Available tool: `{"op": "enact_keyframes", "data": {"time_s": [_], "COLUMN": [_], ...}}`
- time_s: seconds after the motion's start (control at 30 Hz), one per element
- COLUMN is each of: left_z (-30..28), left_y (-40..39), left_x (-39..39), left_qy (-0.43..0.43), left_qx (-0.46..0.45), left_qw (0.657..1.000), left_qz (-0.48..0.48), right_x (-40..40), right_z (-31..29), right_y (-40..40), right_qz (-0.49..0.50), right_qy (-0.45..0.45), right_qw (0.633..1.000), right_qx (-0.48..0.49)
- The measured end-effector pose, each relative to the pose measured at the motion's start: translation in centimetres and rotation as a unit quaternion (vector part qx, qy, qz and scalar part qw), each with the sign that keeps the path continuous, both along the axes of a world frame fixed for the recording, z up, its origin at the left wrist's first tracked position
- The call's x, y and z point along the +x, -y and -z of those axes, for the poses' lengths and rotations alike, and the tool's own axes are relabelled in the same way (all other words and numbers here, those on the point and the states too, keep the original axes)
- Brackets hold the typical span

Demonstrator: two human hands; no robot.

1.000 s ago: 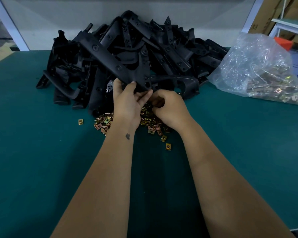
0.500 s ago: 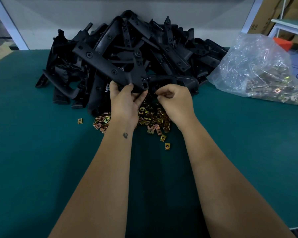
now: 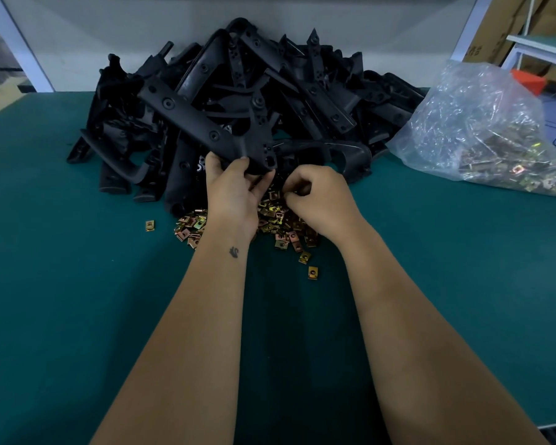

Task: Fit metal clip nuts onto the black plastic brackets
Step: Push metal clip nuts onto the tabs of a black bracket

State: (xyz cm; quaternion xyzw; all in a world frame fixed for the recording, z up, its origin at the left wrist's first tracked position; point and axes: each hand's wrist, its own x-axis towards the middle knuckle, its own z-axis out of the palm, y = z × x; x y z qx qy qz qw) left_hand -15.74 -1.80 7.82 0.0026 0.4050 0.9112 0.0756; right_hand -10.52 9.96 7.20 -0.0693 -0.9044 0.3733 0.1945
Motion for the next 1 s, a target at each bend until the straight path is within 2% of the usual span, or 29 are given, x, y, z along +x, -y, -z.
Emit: {"op": "enact_keyframes", "data": {"time_s": [0.1,0.27,0.53,0.6,0.7,0.83,1.0], "left_z": [0.0,0.0,-0.1,0.0,-0.1,-0.1,0.0], "left_y": [0.0,0.0,-0.1,-0.1,-0.2,-0.1,-0.2], "left_x": [-0.1,0.0,0.0,0.0,0.0,0.0,0.0], "left_qy": [0.004,0.008,0.005,0.006,0.004,-0.008,-0.006], "left_qx": [0.007,0.011,0.002,0.001,0.002,-0.004,-0.006], "left_qw": [1.000,1.000,1.000,1.000,1.000,1.000,0.999], "left_qz": [-0.001,0.003,0.008,0.007,0.008,0.027,0.045], "right_x": [0.1,0.0,0.0,0.0,0.0,0.3,0.3], "right_z": [-0.1,0.0,-0.1,-0.1,-0.5,-1.3,-1.6], "right_y": [-0.1,-0.5,-0.3,-0.3,-0.4,-0.5,-0.5], "right_qz": [0.002,0.003,0.017,0.021,0.037,0.010,-0.005], "right_qy": [0.018,0.082,0.060,0.034,-0.044,-0.113,-0.131], "right_qw": [1.000,0.989,0.996,0.999,0.989,0.942,0.888], "right_qx": [-0.005,0.127,0.057,0.009,-0.133,-0.317,-0.440]}}
